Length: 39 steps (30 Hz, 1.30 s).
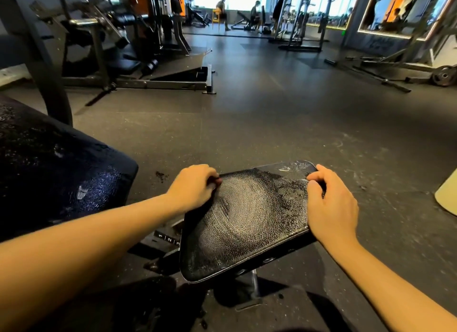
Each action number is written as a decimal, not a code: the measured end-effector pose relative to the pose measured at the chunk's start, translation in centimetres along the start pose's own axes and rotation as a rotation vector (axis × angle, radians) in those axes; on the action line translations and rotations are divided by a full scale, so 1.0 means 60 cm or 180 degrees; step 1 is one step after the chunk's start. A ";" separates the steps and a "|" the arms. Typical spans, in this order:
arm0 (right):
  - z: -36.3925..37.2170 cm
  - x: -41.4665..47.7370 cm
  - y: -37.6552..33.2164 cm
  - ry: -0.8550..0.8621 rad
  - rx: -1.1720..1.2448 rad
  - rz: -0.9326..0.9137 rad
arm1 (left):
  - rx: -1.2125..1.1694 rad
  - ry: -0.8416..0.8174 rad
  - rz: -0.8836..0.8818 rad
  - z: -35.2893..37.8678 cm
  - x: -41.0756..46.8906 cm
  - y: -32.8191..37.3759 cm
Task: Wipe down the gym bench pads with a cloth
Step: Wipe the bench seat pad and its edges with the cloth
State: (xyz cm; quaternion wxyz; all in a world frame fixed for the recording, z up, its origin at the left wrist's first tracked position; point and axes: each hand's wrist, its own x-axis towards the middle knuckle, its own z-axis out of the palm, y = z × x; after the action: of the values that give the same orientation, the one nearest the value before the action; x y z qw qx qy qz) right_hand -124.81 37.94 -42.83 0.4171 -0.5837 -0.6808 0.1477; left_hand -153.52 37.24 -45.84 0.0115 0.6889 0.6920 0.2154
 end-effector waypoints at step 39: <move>-0.002 0.002 -0.009 -0.0017 -0.0056 0.0024 | -0.0032 -0.0439 0.1093 -0.017 -0.130 -0.025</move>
State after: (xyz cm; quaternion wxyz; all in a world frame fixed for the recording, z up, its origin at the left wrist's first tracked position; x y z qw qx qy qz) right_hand -125.09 37.85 -42.31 0.4096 -0.5894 -0.6810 0.1449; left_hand -154.89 29.54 -47.61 0.0254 0.8100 0.5607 0.1699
